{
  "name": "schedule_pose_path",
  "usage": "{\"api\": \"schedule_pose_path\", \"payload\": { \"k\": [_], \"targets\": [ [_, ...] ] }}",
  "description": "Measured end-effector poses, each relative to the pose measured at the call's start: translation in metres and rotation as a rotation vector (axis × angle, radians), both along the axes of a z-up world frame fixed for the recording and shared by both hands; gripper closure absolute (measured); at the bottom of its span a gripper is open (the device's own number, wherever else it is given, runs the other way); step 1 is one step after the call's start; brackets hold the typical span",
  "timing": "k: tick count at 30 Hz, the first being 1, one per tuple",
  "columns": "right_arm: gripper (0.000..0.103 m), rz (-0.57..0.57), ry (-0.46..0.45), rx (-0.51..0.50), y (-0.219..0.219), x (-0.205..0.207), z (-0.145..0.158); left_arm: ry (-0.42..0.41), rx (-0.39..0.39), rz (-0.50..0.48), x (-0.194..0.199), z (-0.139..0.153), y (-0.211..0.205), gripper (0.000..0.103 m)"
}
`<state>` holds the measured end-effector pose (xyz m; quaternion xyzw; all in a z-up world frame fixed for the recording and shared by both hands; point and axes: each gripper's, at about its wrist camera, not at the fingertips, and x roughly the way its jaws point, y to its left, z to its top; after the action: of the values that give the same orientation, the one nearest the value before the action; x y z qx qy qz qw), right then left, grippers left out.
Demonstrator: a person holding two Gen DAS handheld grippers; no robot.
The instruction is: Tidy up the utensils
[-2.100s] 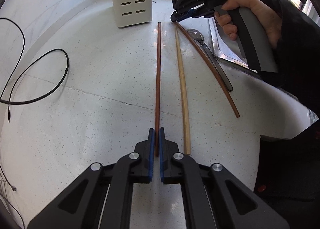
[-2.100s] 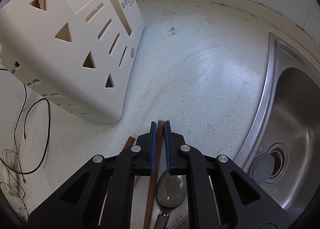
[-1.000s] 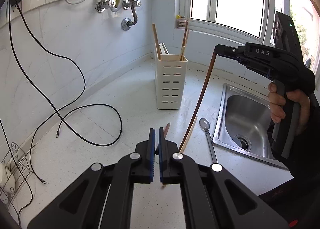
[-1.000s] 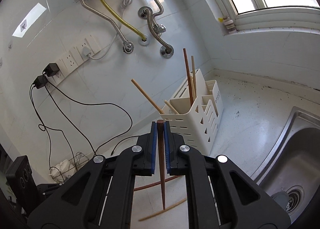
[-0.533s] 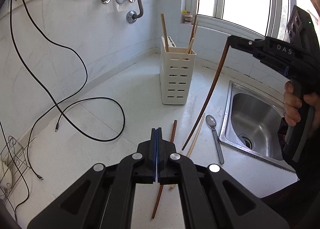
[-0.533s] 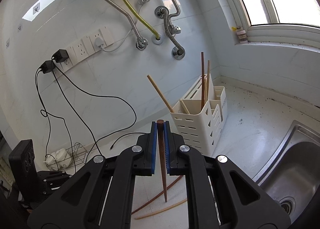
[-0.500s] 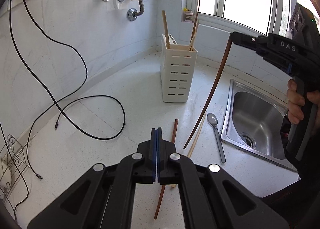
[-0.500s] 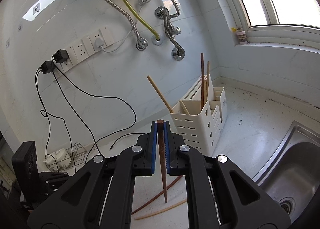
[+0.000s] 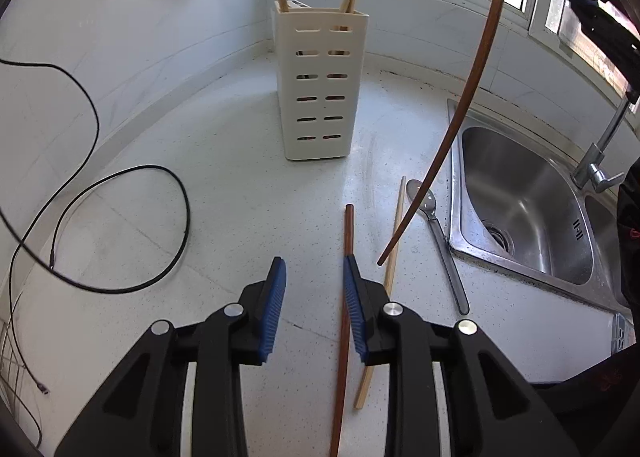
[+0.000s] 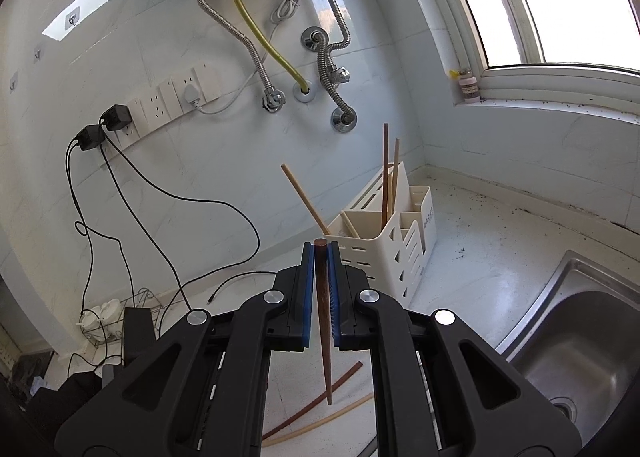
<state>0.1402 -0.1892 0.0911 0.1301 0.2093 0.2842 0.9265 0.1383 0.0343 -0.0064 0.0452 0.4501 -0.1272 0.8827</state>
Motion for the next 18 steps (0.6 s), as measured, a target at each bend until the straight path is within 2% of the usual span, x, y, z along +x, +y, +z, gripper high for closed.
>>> {"api": "schedule_pose_path", "payload": {
  "k": [9,18],
  "targets": [
    [0.097,-0.063,-0.031,-0.009,-0.030,-0.015,0.009,0.080,0.023,-0.138,0.046,-0.033,-0.031,0.074],
    [0.096,-0.183,0.006,-0.023,-0.061,-0.017,0.002,0.101,0.055,-0.177,0.071,-0.050,-0.055,0.074]
  ]
}}
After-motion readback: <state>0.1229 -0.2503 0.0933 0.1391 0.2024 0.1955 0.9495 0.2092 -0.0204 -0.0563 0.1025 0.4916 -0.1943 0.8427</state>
